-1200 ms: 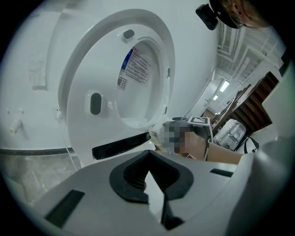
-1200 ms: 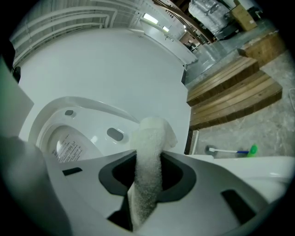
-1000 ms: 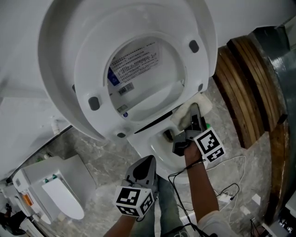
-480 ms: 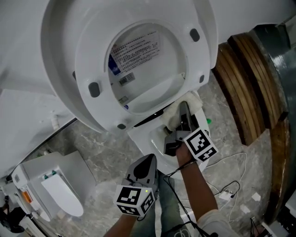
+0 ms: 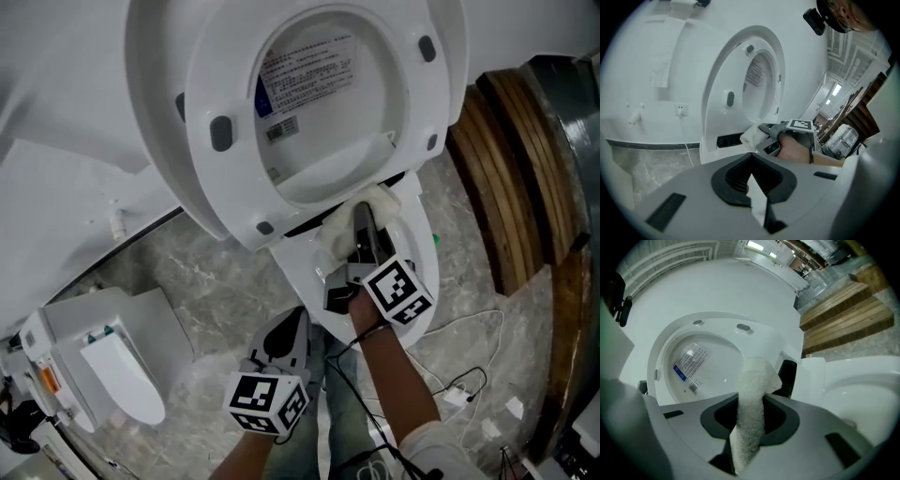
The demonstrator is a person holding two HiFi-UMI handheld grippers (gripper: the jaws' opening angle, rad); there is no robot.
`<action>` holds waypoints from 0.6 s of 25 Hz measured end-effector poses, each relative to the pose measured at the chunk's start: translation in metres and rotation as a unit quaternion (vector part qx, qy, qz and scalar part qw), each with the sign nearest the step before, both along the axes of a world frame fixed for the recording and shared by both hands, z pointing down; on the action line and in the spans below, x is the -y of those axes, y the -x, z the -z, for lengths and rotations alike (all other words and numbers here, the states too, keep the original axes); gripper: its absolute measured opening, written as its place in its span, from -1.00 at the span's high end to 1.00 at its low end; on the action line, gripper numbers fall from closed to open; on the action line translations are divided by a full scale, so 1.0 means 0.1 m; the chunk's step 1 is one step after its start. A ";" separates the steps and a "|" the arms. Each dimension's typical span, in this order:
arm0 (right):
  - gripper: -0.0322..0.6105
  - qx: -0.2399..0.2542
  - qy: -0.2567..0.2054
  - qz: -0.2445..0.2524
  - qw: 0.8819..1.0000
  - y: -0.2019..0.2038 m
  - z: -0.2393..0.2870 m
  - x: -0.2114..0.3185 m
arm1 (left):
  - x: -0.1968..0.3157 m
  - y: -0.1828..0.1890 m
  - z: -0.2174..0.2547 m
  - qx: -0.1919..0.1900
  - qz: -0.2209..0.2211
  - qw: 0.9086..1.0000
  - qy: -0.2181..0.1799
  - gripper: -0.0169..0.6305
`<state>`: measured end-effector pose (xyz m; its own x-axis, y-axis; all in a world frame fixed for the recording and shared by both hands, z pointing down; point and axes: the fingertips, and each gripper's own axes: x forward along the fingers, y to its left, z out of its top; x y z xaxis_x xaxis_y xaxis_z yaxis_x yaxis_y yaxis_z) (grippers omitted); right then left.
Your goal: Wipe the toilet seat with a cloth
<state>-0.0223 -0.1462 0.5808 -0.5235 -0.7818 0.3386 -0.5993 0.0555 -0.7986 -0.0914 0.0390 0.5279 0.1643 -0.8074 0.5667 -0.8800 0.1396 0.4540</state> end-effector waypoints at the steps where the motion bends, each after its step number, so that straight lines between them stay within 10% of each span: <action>1: 0.59 0.000 0.000 0.003 1.000 0.04 -0.01 -0.04 | -0.03 0.03 -0.01 0.000 0.005 1.000 0.000 0.96; 15: 0.59 0.006 0.027 0.041 0.999 0.57 -0.14 -0.56 | -0.34 0.30 -0.06 -0.001 0.043 0.999 0.001 0.96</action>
